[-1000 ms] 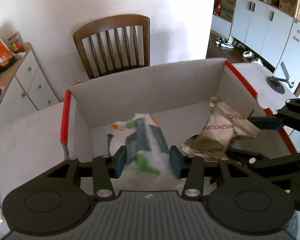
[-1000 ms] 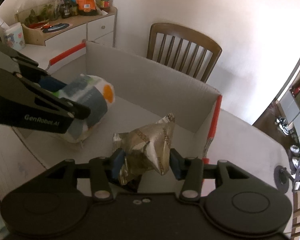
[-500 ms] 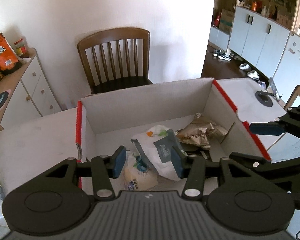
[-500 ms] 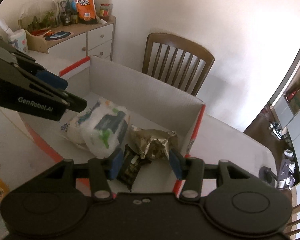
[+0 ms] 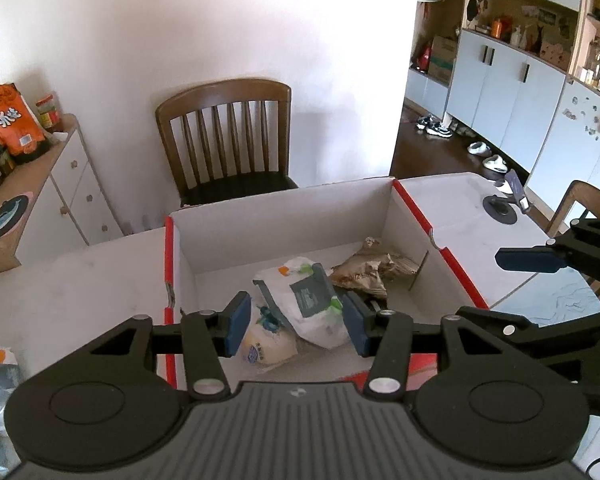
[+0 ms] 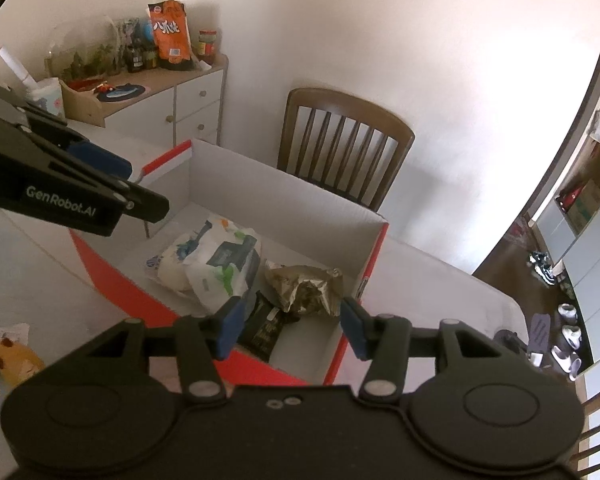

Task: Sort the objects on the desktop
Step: 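Open both grippers to drop the paper bag and foil packet into the box, then withdraw both grippers from the box toward the items on the glass table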

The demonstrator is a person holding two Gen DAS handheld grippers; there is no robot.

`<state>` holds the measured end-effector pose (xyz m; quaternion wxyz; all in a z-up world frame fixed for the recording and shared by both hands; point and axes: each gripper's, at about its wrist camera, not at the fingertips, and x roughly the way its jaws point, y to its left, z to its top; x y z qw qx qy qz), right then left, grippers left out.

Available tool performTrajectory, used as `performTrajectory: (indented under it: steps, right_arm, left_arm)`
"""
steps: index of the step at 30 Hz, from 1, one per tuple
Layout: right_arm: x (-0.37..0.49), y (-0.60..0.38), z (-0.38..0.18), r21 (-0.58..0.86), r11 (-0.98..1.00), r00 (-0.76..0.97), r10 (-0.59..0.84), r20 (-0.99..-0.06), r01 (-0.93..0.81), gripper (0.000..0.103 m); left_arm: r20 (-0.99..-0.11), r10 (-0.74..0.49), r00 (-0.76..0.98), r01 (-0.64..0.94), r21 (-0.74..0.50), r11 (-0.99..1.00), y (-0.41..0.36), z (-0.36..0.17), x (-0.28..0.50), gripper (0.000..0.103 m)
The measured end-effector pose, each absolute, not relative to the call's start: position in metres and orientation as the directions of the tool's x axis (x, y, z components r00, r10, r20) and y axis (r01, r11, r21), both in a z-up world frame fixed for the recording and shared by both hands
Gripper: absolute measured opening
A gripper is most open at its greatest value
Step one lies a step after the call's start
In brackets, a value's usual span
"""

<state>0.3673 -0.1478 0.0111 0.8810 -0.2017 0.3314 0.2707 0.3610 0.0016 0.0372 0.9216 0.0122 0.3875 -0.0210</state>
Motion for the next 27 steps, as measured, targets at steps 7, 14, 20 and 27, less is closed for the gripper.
performTrajectory:
  steps: [7, 14, 20, 27]
  right_arm:
    - [0.347, -0.153, 0.022, -0.157, 0.773, 0.635, 0.367, -0.680, -0.615, 0.060]
    - [0.332, -0.157, 0.028, -0.151, 0.778, 0.643, 0.375, -0.668, -0.610, 0.065]
    - [0.318, -0.164, 0.032, -0.160, 0.777, 0.654, 0.377, -0.656, -0.609, 0.067]
    - [0.303, -0.173, 0.039, -0.144, 0.780, 0.654, 0.390, -0.648, -0.609, 0.068]
  left_arm:
    - [-0.706, -0.032, 0.708, 0.054, 0.008, 0.999, -0.001, 0.046, 0.342, 0.063]
    - [-0.687, -0.043, 0.726, 0.059, 0.000, 0.998, -0.002, 0.054, 0.325, 0.082]
    - [-0.671, -0.042, 0.740, 0.054, -0.003, 0.999, -0.001, 0.060, 0.312, 0.086]
    - [-0.664, -0.046, 0.746, 0.055, -0.007, 0.998, -0.002, 0.065, 0.296, 0.091]
